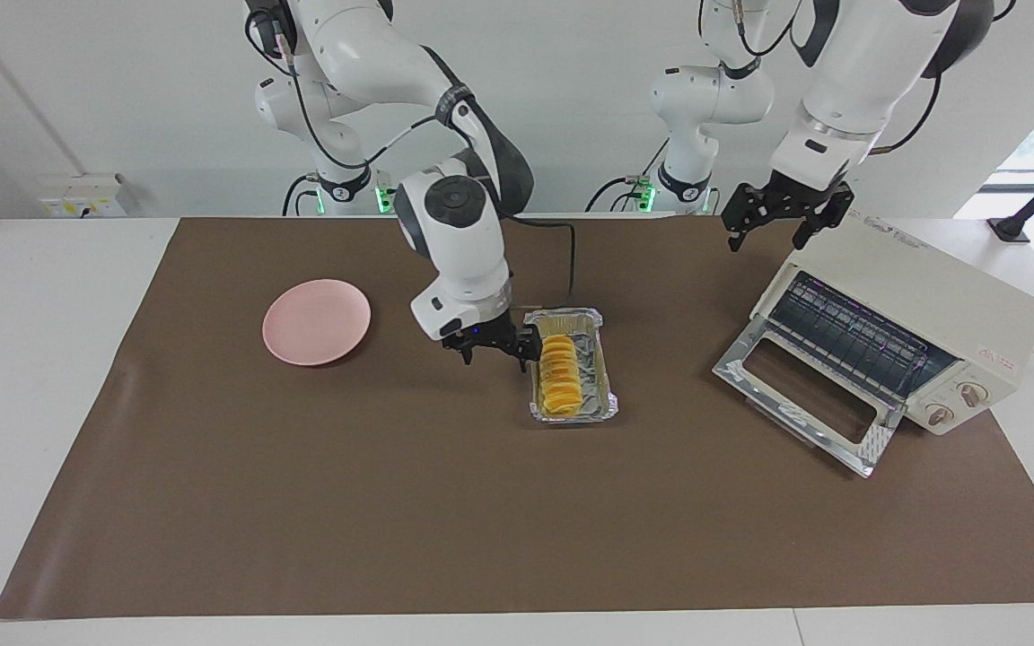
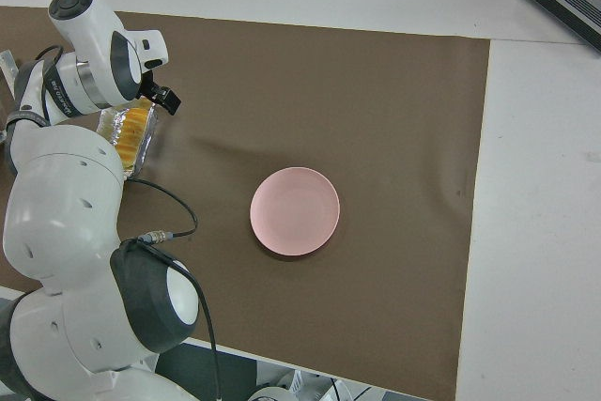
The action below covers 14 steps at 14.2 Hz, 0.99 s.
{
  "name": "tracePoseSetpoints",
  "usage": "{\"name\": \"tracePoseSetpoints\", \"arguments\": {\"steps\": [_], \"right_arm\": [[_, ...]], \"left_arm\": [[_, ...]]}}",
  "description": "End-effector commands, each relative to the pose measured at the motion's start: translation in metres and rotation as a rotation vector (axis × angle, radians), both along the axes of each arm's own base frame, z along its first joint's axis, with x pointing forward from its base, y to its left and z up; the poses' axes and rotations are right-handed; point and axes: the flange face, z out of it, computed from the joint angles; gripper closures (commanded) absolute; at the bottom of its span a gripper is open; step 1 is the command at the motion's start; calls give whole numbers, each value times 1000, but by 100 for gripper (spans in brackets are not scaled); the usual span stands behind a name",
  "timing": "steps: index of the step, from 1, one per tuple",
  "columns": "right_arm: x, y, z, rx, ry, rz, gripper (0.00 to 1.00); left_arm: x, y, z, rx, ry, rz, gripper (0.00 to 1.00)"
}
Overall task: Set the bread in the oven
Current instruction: 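Grasp the foil tray with the left gripper while the right gripper withdraws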
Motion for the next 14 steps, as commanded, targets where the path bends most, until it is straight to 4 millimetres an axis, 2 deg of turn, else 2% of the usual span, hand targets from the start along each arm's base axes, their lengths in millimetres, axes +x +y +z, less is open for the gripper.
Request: {"name": "tracePoseSetpoints", "arguments": {"steps": [1,2,3,4,5,6,7,9,12,13,14], "right_arm": [[4,-54,46,23,-26,24,0],[6,-74,57,18,-34,63,0],[8,-96,68,14,-44,84,0],[7,-112,75,6,-35,106,0],[5,-128,84,-1,-31,143,0],[2,-145,93,-9,-23,171,0],[-2,-165,102,-22,-7,195,0],[-12,-218,120,-31,22,234,0],[-36,-286,146,-35,59,357,0],[-47,-309,156,-37,68,388,0],[-55,-322,163,-54,82,414,0]], "left_arm": [[-4,-66,-26,-19,0,-60,0],[-1,-102,-38,-21,10,-51,0],[5,-145,-68,-8,46,-37,0],[10,-186,-88,2,60,-28,0],[18,-218,-118,24,81,-10,0],[19,-236,-140,42,75,-2,0],[18,-246,-157,45,50,24,0],[3,-270,-211,93,59,50,0],[9,-278,-241,70,46,86,0],[6,-286,-250,66,43,112,6],[6,-289,-256,59,38,117,10]]}}
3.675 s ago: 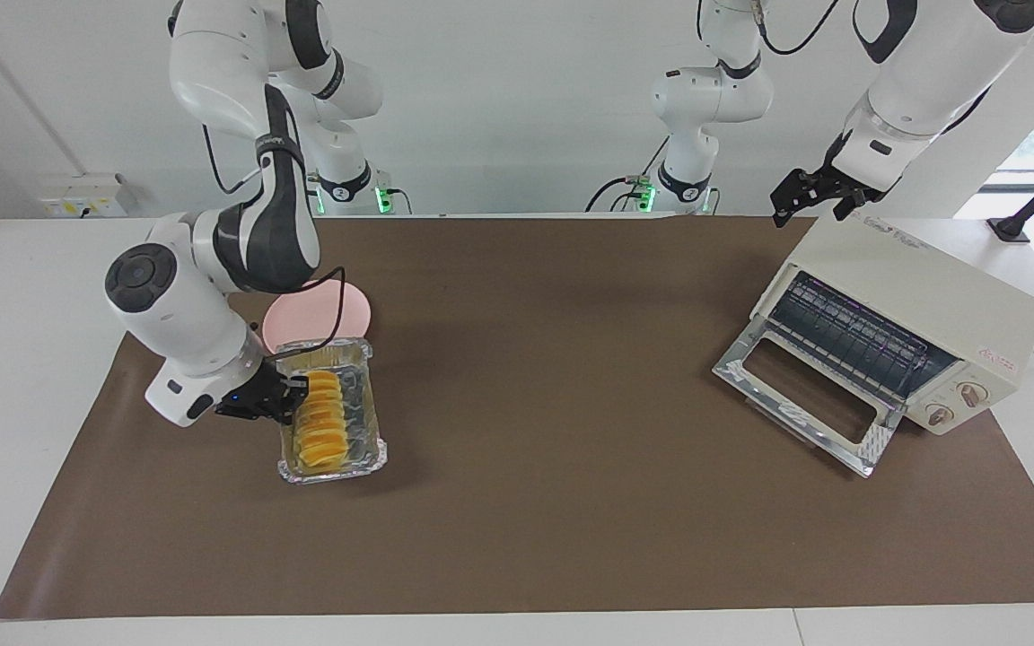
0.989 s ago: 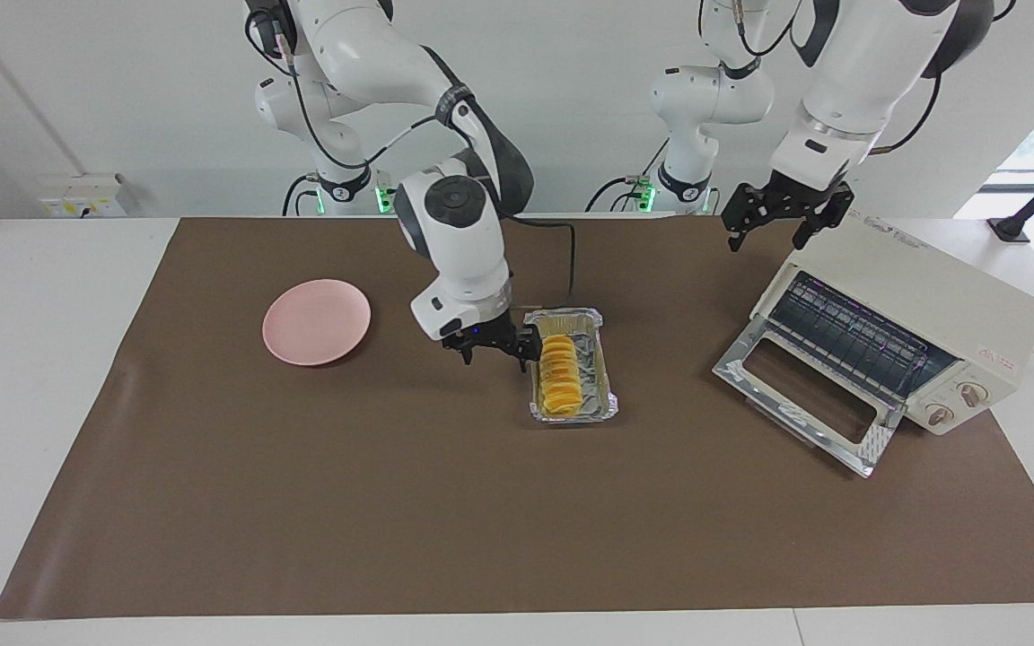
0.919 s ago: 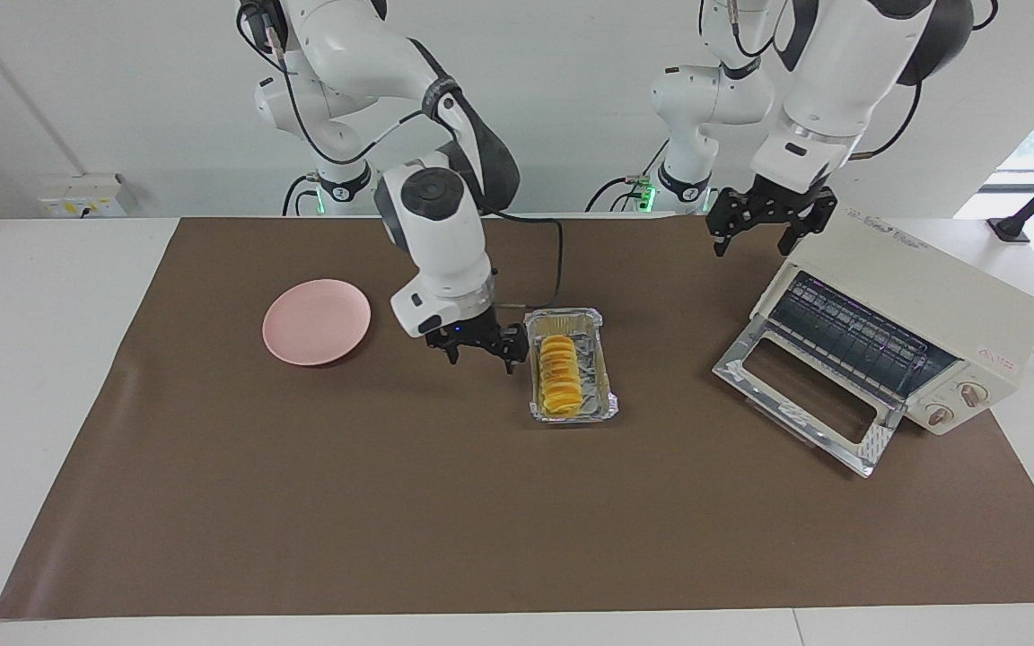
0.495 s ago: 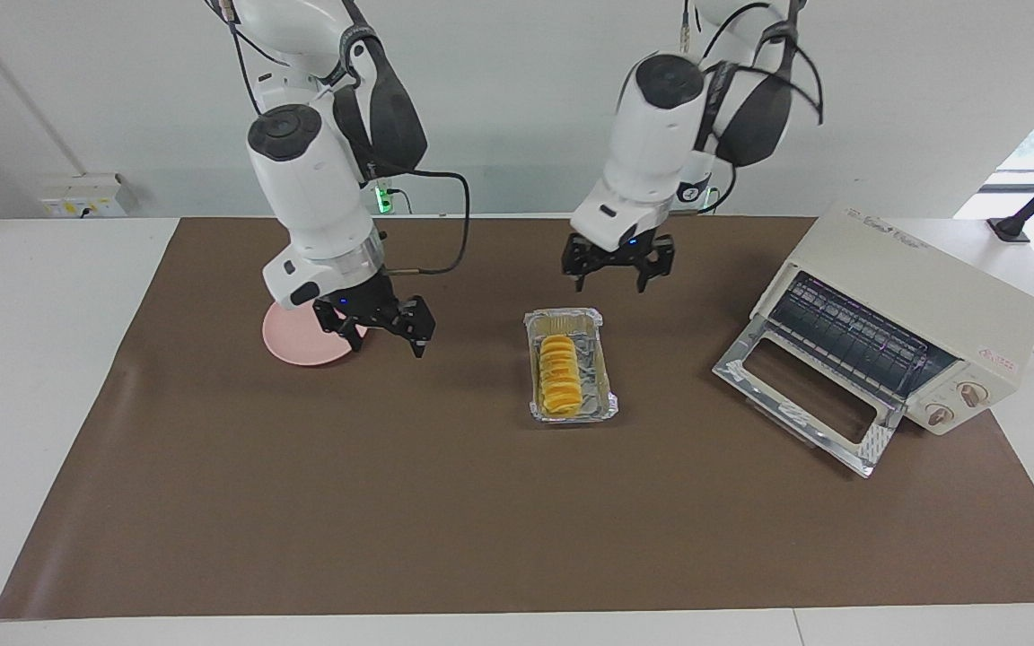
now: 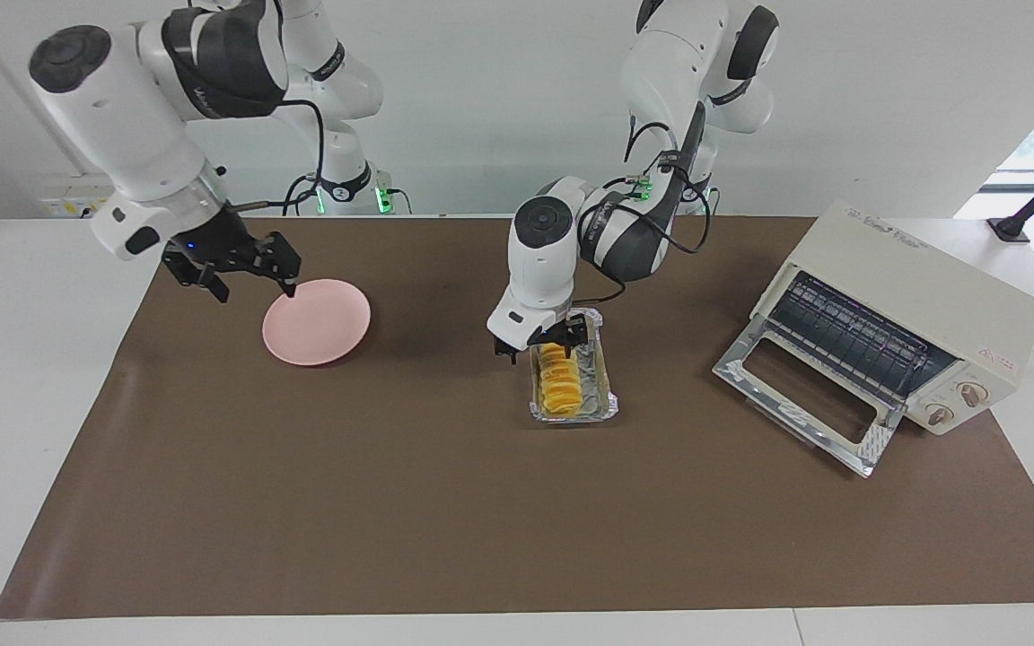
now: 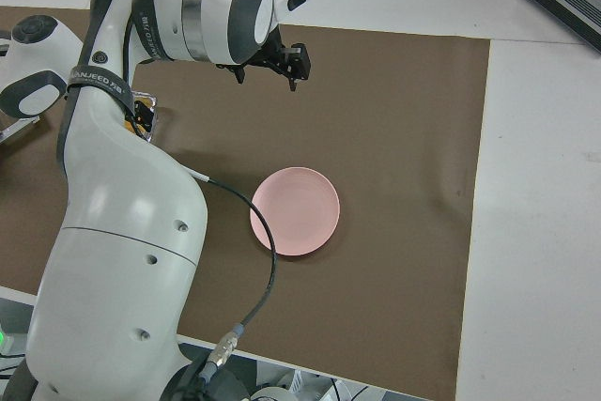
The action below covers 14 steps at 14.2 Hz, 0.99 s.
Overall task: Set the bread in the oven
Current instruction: 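Carry the foil tray into the open oven with the left gripper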
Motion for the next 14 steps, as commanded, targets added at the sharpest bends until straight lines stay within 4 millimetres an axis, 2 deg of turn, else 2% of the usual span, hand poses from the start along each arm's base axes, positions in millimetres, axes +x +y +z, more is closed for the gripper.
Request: {"name": "tracePoseSetpoints", "arguments": {"steps": [1,3,4,6,8,9,10,11,14], "right_arm": [[-30,-29,20,-42,30,92,0],[-49,-33,35,-73,63,111,0],[-56,-32,39,-82,83,113,0],[-66,-34,41,-90,115,110,0],[-71,-34,33,-94,126,109,0],[-73,-33,24,-99,124,110,0],[-71,-33,18,-104,86,110,0],[-67,-34,17,-109,54,108,0],[-59,-36,14,-112,38,106,0]], "left_arm": [[-3,-11,-9,1,-31,28,18],[-9,-10,-20,14,-14,23,37],[-16,-12,-27,27,-1,15,43],[-26,-15,-34,38,11,1,48],[-31,-13,-40,47,21,-2,50],[-33,-14,-38,48,21,-5,58],[-35,-16,-39,53,25,-9,87],[-35,-16,-38,52,24,-8,100],[-28,-15,-30,48,15,20,100]]}}
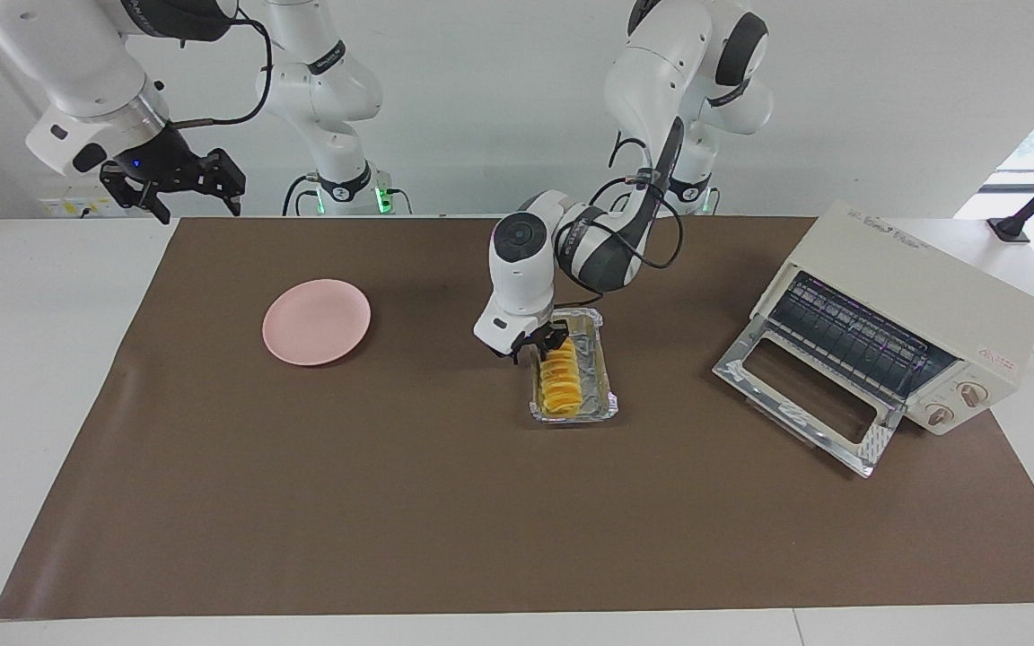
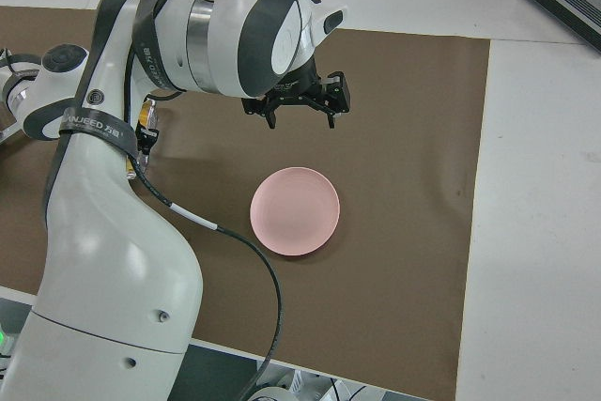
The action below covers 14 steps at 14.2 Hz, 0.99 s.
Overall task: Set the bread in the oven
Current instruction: 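Carry the foil tray into the open oven with the left gripper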
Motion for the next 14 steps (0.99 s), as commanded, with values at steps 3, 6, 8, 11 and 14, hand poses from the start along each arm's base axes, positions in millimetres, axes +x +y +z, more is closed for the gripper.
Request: {"name": "tracePoseSetpoints", "arguments": {"steps": [3,6,8,11,14], "right_arm": [[-3,-5,0,-10,-21,3,0],[-4,-8,4,-4,-16,-9,0],[-1,-10,4,-2,-18,-12,0],[0,-14,8,-3,-27,-19,0],[-1,-15,9,-5,-28,-24,0]], "left_arm": [[10,-4,34,26,-19,57,100],[44,11,73,73,-34,175,100],[74,48,96,88,-58,263,100],[124,149,121,118,-51,476,100],[160,244,130,169,-84,615,100]]}}
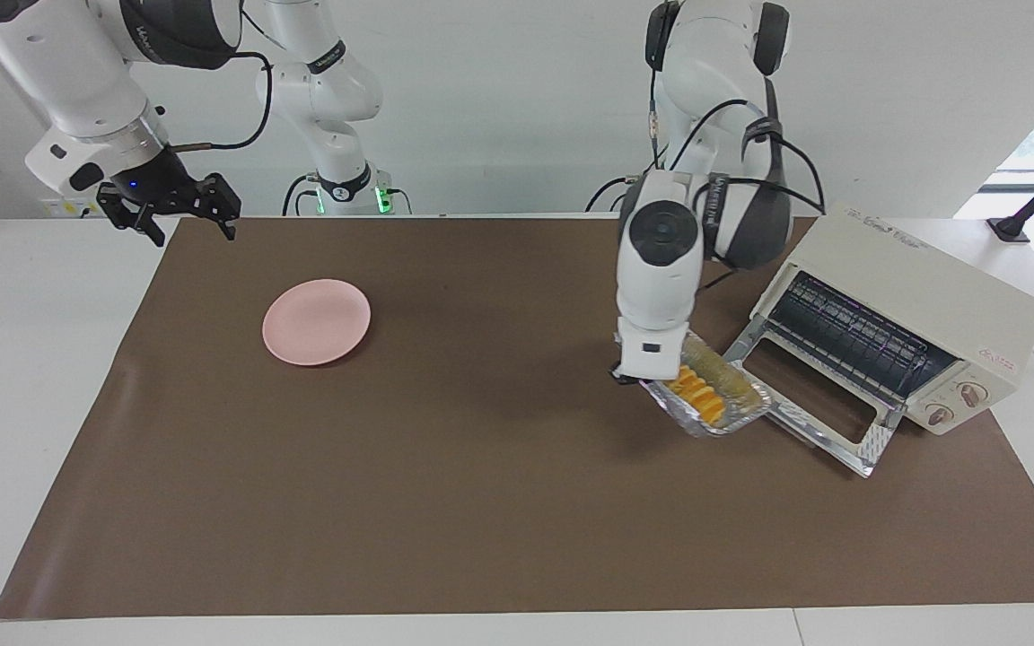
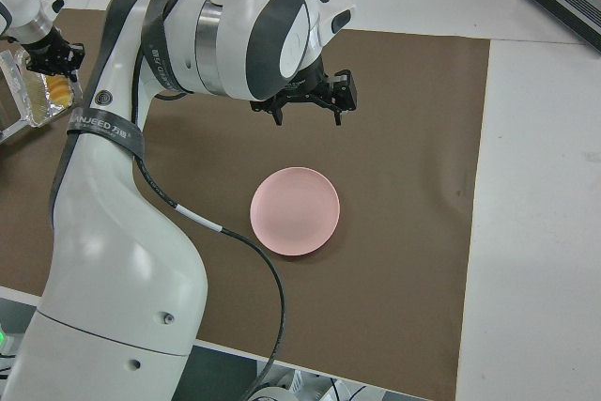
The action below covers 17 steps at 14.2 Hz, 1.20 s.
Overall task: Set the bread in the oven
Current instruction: 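Carry the foil tray into the open oven with the left gripper, then push the tray deeper into the oven and release with the left gripper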
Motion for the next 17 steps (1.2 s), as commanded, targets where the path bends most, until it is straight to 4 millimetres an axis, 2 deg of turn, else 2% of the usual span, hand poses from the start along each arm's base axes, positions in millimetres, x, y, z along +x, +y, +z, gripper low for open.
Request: {"name": "tracePoseSetpoints", "arguments": {"steps": [1,4,5,8,10,15,17], "right_arm": [[-2,-5,5,-3,-9,-10,0],[-4,-5,6,-4,-11,-11,0],[-4,-5,6,-4,-9,-13,0],[-4,-5,6,-5,-9,-8,0],[-4,-4,6,-5,-8,-7,0],[-4,-4,6,-5,-8,-8,0],[-4,-3,6,-5,-8,-5,0]], "left_arm": [[24,77,4,28,24,106,100],[29,141,-1,58,98,108,100],[24,157,-3,54,149,85,100],[6,189,-17,47,247,35,100],[2,201,-23,43,262,53,100],[-4,208,-29,51,282,58,100],[-4,227,-31,47,290,80,100]]}}
